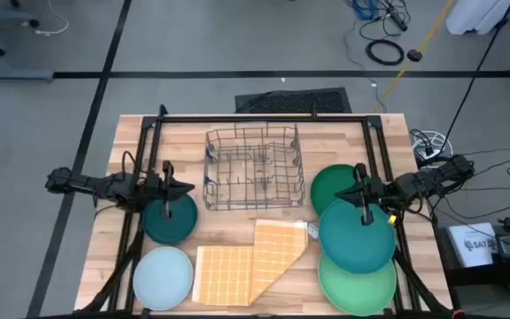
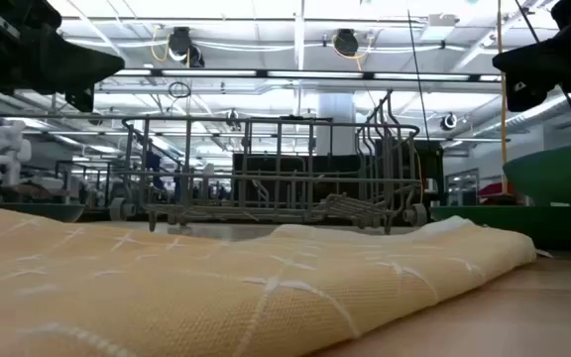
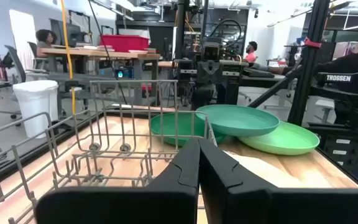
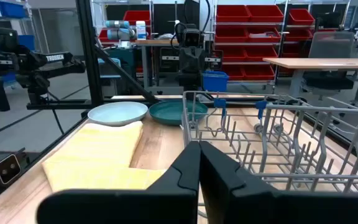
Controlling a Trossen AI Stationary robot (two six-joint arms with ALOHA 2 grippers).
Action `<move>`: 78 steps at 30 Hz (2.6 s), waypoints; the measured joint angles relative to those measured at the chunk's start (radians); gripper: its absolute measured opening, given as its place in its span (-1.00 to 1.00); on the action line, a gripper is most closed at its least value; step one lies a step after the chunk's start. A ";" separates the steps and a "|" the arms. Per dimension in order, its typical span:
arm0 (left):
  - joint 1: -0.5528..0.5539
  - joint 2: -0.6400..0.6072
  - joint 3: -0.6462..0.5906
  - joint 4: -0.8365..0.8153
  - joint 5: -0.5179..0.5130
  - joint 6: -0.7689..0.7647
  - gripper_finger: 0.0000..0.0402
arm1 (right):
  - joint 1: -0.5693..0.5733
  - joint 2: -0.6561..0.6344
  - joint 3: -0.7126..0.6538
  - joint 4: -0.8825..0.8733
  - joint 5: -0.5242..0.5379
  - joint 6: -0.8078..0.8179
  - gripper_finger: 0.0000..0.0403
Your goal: Sort dishes
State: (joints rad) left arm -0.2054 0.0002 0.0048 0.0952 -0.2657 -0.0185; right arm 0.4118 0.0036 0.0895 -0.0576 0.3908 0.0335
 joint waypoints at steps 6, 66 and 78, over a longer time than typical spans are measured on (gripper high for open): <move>0.000 0.000 0.000 0.000 0.000 0.000 -0.97 | 0.000 0.000 0.000 0.000 0.000 0.000 -1.00; 0.001 0.000 0.000 0.001 -0.013 0.353 -0.97 | 0.000 0.477 0.649 -0.001 -0.053 0.029 -1.00; 0.001 0.000 0.000 0.035 -0.027 0.521 -0.97 | 0.000 0.748 0.648 -0.218 -0.146 0.134 -1.00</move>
State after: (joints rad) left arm -0.2043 0.0004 0.0046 0.1303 -0.2928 0.5026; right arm 0.4120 0.7516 0.7376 -0.2761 0.2449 0.1672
